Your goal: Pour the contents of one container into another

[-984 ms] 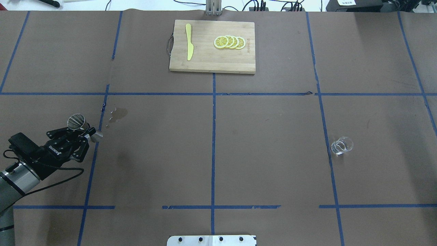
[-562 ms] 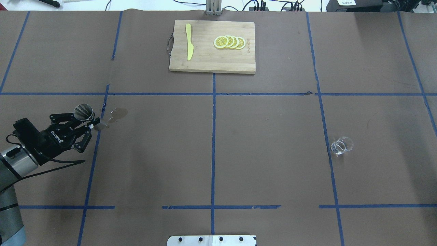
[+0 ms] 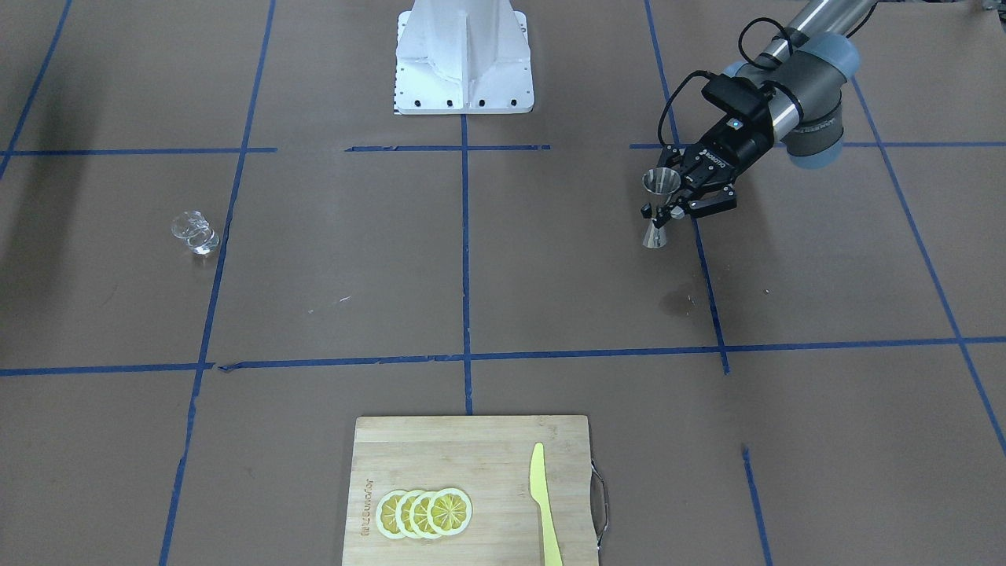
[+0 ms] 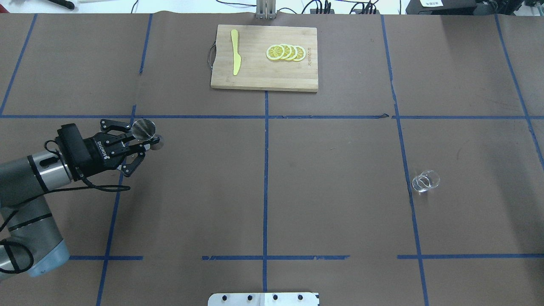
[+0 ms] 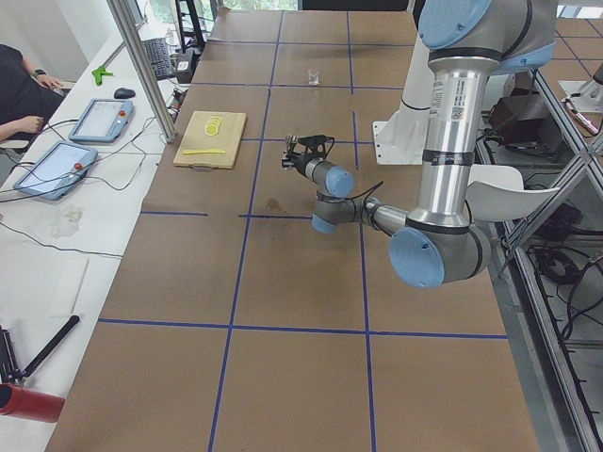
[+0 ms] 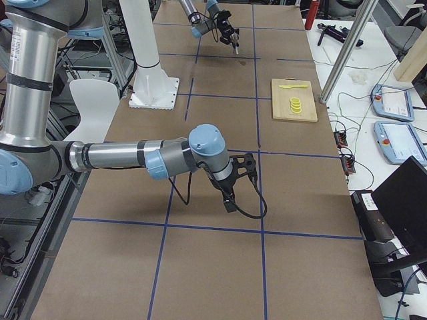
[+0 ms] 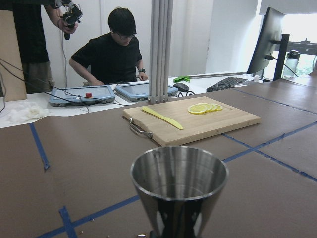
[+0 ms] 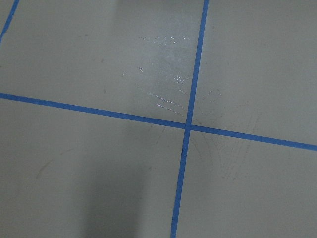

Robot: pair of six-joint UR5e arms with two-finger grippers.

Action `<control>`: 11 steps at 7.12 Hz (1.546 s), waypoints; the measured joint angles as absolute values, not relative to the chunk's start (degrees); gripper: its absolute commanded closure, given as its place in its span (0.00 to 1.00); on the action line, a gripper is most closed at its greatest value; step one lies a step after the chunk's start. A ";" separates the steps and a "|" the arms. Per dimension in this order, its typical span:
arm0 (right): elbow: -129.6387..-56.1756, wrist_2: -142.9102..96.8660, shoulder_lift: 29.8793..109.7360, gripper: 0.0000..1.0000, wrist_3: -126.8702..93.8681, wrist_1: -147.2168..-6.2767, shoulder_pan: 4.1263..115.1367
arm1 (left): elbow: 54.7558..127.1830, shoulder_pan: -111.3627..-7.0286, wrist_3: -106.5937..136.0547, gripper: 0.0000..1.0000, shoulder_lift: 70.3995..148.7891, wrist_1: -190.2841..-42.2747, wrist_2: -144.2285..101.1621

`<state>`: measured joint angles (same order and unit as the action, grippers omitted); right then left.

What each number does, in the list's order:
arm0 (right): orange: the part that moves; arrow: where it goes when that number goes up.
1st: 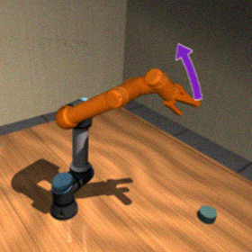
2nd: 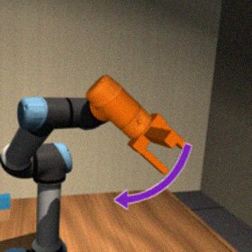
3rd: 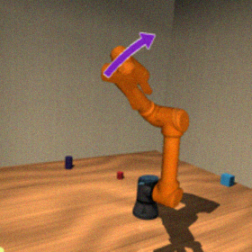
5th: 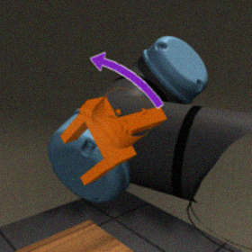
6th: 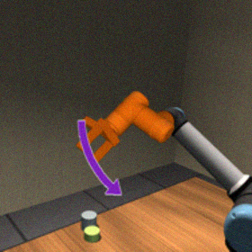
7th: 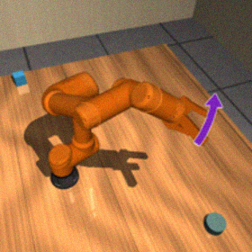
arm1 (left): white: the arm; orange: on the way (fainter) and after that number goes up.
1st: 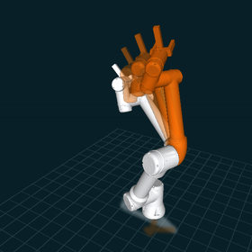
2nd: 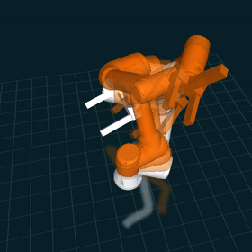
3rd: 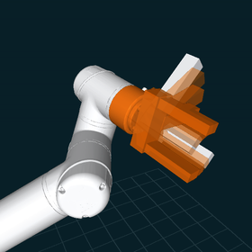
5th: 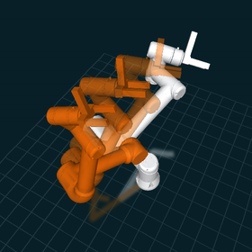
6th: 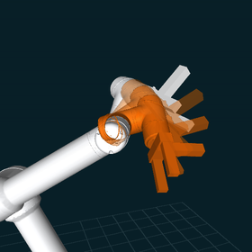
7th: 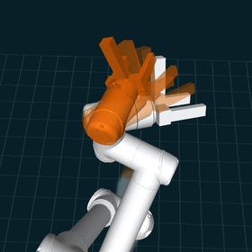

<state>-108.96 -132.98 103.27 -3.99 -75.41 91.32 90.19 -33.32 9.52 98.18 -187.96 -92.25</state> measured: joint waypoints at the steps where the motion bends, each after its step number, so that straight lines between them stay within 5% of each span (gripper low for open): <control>1: -109.02 -132.98 103.22 0.00 -4.03 -75.41 91.32 | 90.08 -34.81 11.59 1.00 101.74 -184.43 -98.48; 6: -109.53 -132.98 102.58 0.00 -4.93 -75.39 91.32 | 81.19 -34.10 13.27 1.00 118.48 -177.74 -107.76; 11: -111.88 -133.23 98.53 0.00 -16.90 -75.35 89.07 | 78.72 -29.70 13.06 1.00 123.54 -177.63 -105.90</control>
